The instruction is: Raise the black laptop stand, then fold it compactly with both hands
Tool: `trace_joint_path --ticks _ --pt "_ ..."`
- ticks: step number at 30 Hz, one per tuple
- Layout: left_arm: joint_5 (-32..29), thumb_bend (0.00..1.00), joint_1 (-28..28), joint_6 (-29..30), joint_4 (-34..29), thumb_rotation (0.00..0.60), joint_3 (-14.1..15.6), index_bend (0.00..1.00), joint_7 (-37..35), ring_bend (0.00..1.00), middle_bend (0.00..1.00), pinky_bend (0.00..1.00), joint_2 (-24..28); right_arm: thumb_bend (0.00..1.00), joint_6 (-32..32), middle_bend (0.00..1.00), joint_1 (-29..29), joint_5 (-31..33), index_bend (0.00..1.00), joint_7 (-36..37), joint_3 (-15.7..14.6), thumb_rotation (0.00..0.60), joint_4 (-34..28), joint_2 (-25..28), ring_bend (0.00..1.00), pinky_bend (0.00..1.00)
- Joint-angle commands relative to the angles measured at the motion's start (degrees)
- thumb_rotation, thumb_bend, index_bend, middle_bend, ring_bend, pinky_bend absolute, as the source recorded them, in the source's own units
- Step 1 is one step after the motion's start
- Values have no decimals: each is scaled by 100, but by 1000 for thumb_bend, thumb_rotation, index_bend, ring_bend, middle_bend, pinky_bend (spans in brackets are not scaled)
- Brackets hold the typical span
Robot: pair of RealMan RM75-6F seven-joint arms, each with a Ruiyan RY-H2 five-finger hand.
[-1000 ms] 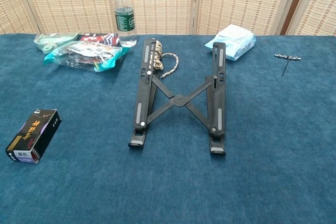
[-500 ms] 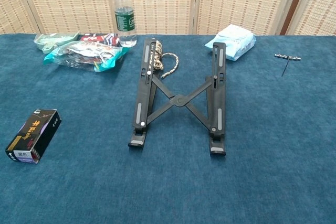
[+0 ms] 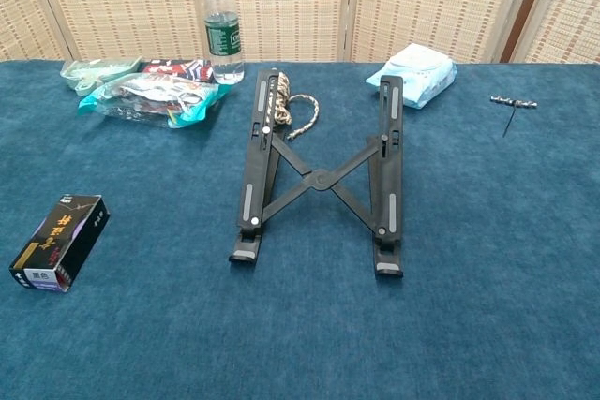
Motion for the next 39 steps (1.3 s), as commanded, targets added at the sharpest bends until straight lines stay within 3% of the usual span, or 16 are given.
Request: trace_joint_path --ticks 1,6,15,39 --pt "2 175 -2 0 -10 600 -3 0 -3 61 80 0 -7 97 -530 43 456 5 0 935 136 600 234 -81 3 115" --pt "59 176 -2 17 -12 600 12 0 -9 61 80 0 -28 97 -951 43 845 -36 0 1688 188 600 501 -319 2 115" --pt "47 176 9 10 -23 600 20 0 -29 62 80 0 -8 97 -1651 52 1478 145 0 2299 281 600 1158 -997 2 115" --pt "121 177 35 30 -130 600 60 0 -7 61 80 0 6 98 -2380 116 2506 40 0 4191 341 600 2642 -2331 12 115"
